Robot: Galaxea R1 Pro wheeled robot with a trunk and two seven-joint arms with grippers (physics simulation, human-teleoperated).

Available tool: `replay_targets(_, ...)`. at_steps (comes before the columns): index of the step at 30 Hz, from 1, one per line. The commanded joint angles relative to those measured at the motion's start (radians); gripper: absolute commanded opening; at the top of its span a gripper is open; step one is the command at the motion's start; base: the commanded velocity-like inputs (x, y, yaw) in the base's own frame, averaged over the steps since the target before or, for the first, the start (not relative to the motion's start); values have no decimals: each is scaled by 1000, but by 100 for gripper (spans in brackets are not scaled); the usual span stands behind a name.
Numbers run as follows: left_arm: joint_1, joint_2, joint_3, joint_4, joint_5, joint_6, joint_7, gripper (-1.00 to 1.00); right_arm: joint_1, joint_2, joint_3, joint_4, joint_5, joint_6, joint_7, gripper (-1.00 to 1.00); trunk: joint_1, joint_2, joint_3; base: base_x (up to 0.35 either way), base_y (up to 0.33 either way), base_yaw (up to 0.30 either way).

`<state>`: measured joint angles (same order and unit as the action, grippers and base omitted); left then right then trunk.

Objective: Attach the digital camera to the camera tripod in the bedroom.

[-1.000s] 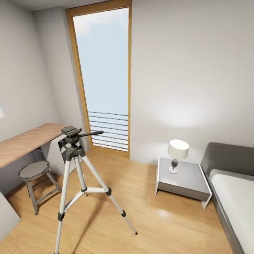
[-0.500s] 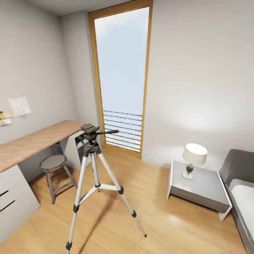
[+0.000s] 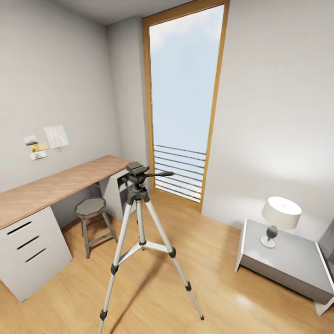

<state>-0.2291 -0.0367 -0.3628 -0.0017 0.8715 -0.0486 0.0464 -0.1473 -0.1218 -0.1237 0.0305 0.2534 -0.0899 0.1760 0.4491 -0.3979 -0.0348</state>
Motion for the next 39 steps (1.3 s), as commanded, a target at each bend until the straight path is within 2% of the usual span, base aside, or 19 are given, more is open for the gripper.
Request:
replay_targets(1, -1, -1, -9, 0, 6, -2, 4, -100, -1, -1, -8, 3, 9, -6, 2, 100, 1, -2, -2, 155, -196, 275)
replay_targets(11, -1, -2, -8, 0, 6, -3, 4, -100, -1, -12, -12, 3, 7, -6, 2, 100, 1, -2, -2, 175, -231, 275)
replay_targets(39, -1, -2, -8, 0, 6, -5, 4, -100, -1, -11, -12, 3, 7, -7, 1, 100, 1, -2, -2, 154, -280, 275)
